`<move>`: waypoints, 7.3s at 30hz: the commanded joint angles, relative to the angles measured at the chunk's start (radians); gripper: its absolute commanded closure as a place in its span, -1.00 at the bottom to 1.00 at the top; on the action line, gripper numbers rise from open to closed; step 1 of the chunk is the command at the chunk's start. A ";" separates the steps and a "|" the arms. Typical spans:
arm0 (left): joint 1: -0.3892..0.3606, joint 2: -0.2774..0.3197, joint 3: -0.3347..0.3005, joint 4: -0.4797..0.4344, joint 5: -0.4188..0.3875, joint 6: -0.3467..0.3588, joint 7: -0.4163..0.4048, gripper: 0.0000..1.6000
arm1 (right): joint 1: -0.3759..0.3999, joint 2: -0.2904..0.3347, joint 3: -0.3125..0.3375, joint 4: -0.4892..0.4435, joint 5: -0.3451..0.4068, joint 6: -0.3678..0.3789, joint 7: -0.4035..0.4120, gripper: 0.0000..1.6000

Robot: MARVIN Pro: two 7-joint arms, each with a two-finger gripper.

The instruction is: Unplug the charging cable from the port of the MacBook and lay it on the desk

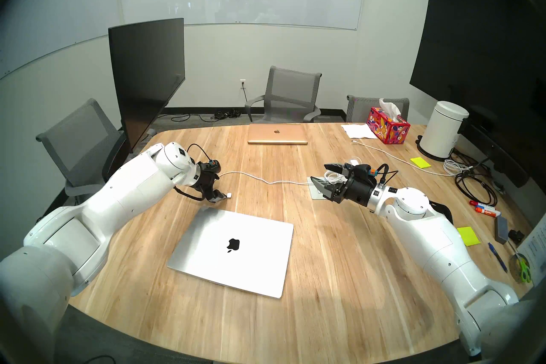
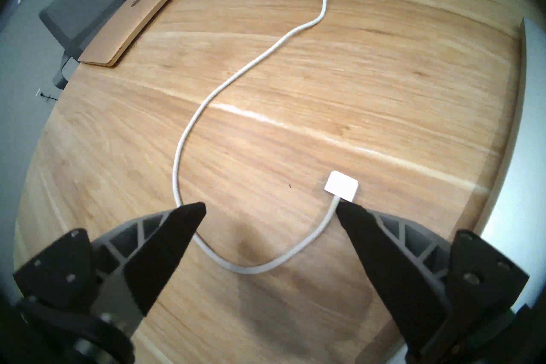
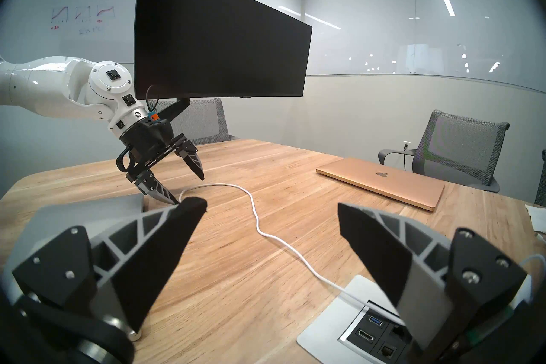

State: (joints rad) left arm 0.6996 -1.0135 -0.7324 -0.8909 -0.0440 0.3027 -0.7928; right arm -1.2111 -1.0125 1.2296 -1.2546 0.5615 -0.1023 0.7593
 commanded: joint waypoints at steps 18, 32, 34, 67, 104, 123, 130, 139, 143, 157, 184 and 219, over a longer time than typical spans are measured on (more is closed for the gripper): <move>-0.021 0.000 -0.051 -0.023 -0.049 0.016 -0.025 -1.00 | 0.013 0.001 0.007 -0.017 0.004 0.002 -0.001 -1.00; -0.015 -0.043 -0.054 0.042 -0.069 0.023 -0.014 -1.00 | 0.013 0.001 0.007 -0.017 0.004 0.002 -0.001 -1.00; -0.020 -0.048 -0.034 0.047 -0.042 0.022 0.008 -1.00 | 0.013 0.001 0.007 -0.017 0.004 0.002 -0.001 -1.00; -0.069 -0.060 -0.081 0.083 -0.088 0.003 -0.007 -1.00 | 0.014 0.001 0.007 -0.016 0.003 0.001 0.000 -1.00; 0.074 0.000 -0.248 -0.070 -0.275 0.061 0.036 -1.00 | 0.013 0.001 0.007 -0.016 0.003 0.001 -0.001 -1.00; 0.334 0.095 -0.408 -0.365 -0.426 0.157 0.160 -1.00 | 0.014 0.000 0.007 -0.013 0.003 -0.001 0.001 -1.00; 0.419 0.112 -0.463 -0.451 -0.470 0.185 0.216 -1.00 | 0.015 0.000 0.007 -0.012 0.002 -0.002 0.001 -1.00; 0.533 0.132 -0.538 -0.564 -0.516 0.205 0.298 -1.00 | 0.015 -0.001 0.007 -0.011 0.002 -0.002 0.001 -1.00; 0.601 0.144 -0.568 -0.632 -0.529 0.217 0.345 -1.00 | 0.015 -0.001 0.006 -0.011 0.002 -0.002 0.001 -1.00; 0.802 0.194 -0.620 -0.825 -0.562 0.277 0.573 -0.90 | 0.015 -0.001 0.007 -0.010 0.002 -0.002 0.001 -1.00; 1.146 0.121 -0.783 -1.058 -0.610 0.009 0.968 -0.05 | 0.015 -0.001 0.007 -0.011 0.002 -0.002 0.001 -1.00; 1.311 0.071 -0.830 -1.103 -0.539 -0.248 0.985 -1.00 | 0.013 0.000 0.008 -0.016 0.003 0.002 0.000 -1.00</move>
State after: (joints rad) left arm 2.0148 -0.9436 -1.5530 -1.9727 -0.5829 0.0694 0.1944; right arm -1.2111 -1.0139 1.2301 -1.2539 0.5605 -0.1020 0.7594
